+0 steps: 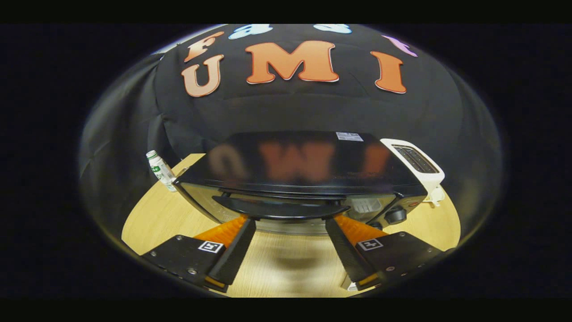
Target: Open the toaster oven, put the food inside, and close the toaster oven door.
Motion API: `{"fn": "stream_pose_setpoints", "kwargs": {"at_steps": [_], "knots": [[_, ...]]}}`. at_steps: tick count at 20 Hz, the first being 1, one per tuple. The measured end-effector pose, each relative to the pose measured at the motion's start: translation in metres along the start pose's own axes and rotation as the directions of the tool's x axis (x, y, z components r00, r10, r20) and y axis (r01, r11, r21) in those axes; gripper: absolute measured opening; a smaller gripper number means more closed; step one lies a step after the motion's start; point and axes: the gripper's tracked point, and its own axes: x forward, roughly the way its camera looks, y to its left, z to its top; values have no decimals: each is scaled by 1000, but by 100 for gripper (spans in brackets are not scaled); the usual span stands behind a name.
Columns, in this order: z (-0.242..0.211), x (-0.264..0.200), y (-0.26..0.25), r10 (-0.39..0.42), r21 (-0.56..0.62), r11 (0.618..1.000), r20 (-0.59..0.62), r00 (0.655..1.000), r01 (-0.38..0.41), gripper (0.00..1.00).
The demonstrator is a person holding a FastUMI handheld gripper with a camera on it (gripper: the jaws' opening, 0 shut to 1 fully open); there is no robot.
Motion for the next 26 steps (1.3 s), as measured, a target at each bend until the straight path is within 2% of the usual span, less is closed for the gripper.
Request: {"fn": "stream_pose_setpoints", "kwargs": {"at_steps": [4,9,15,18,22,26], "knots": [[6,-28,-7,11,-41,999,32,999,-10,93],[69,-76,-23,33,-31,999,194,980,-28,93],[159,-146,-39,49,-46,998,416,908,-33,96],[195,-181,-42,63,-60,997,509,858,-38,97],[219,-208,-49,56,-32,998,542,839,-46,97],[239,-228,-61,42,2,999,594,803,-54,97]]}}
